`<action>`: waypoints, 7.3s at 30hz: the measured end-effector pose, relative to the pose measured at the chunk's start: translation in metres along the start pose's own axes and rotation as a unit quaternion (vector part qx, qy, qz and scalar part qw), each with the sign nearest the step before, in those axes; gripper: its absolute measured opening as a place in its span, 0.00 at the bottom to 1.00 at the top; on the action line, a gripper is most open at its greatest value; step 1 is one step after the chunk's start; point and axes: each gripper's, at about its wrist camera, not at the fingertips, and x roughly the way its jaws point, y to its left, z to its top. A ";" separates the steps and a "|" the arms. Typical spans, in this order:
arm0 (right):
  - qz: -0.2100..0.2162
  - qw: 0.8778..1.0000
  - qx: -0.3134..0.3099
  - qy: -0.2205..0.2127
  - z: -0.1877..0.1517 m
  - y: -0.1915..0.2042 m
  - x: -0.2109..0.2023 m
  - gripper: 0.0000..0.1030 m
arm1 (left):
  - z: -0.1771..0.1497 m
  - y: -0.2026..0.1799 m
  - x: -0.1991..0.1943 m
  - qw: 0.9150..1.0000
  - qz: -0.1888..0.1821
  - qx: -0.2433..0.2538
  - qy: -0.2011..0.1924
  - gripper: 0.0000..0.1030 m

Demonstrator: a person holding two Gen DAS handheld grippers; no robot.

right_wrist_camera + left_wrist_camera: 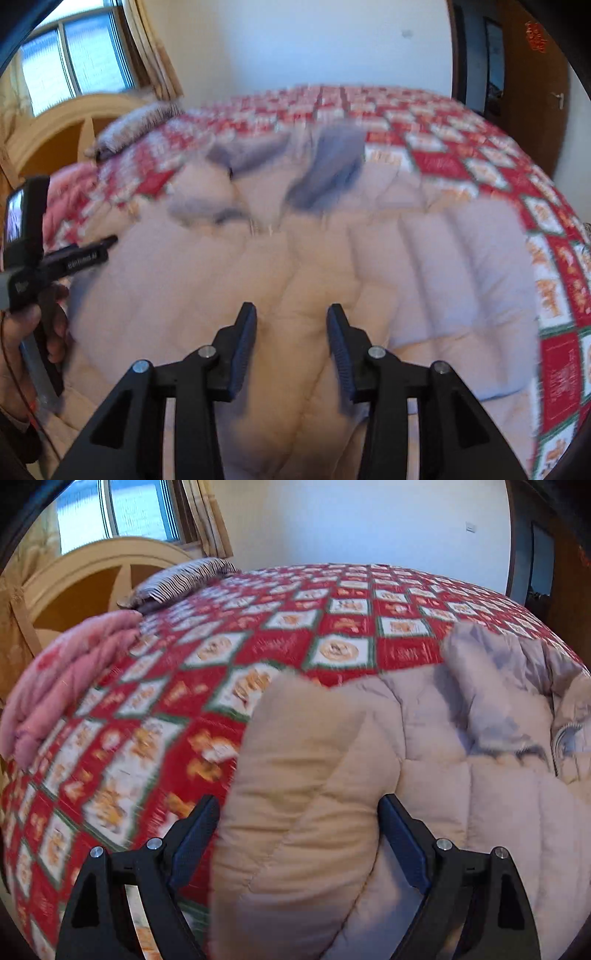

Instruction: Fold large clothes

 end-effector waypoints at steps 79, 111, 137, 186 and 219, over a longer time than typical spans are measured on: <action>-0.072 0.994 -0.080 0.017 0.186 -0.067 0.094 0.77 | 0.137 -0.124 0.053 0.989 -0.053 0.129 -0.047 0.98; -0.103 0.985 -0.138 0.005 0.102 -0.096 0.070 0.39 | 0.067 -0.070 -0.018 0.985 -0.112 0.115 -0.069 0.02; -0.018 0.999 0.021 -0.032 0.170 -0.057 0.081 0.59 | 0.123 -0.119 0.058 0.997 0.000 0.082 0.015 0.85; -0.074 0.997 -0.009 0.005 0.107 -0.091 0.116 0.56 | 0.073 -0.161 0.077 0.994 -0.085 0.050 0.042 0.99; -0.093 0.995 -0.021 0.011 0.106 -0.086 0.125 0.58 | 0.074 -0.162 0.080 0.995 -0.079 0.051 0.039 0.99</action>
